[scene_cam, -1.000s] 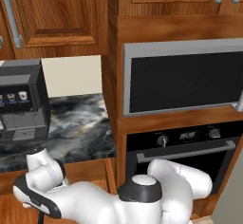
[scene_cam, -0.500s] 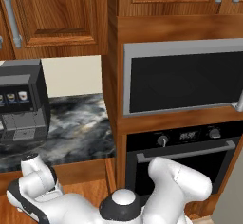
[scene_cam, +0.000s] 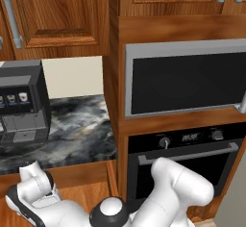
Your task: Take the pizza cutter from the drawer on the left and place it on the dining counter for cutting.
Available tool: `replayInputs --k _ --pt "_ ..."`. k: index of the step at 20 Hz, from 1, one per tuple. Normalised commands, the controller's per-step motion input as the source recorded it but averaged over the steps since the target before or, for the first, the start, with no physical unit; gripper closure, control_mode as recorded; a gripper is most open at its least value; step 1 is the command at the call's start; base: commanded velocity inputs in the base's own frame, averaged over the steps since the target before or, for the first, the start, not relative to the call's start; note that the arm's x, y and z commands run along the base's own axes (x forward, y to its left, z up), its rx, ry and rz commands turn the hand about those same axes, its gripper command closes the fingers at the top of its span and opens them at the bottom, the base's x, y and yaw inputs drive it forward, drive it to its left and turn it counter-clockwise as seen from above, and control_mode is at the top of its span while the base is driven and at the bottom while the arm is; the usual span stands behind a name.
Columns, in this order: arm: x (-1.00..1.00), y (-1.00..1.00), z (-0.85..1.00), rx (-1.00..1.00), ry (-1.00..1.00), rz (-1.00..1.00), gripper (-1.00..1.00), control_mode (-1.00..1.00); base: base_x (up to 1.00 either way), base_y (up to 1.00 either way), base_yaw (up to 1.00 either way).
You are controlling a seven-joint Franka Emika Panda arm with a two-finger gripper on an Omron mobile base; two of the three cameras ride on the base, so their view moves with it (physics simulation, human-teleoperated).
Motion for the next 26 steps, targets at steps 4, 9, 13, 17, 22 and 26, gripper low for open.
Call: replayInputs --k 4,9,13,17,22,26 --pt "0.25 0.11 -0.52 0.0 0.0 -0.04 -1.0 -1.0 0.0 0.0 0.0" --pt "0.17 0.17 -0.56 0.0 0.0 -0.03 -1.0 -1.0 0.0 0.0 0.0" --pt "0.07 0.24 -0.45 0.0 0.0 -0.02 -1.0 -1.0 0.0 0.0 0.0" --pt "0.02 0.18 -0.33 0.0 0.0 0.0 -1.0 -1.0 0.0 0.0 0.0" --pt "0.0 0.01 -0.21 0.0 0.0 0.0 -1.0 -1.0 0.0 0.0 0.0" --pt "0.0 0.0 -0.1 0.0 0.0 0.0 1.0 -1.0 0.0 0.0 0.0"
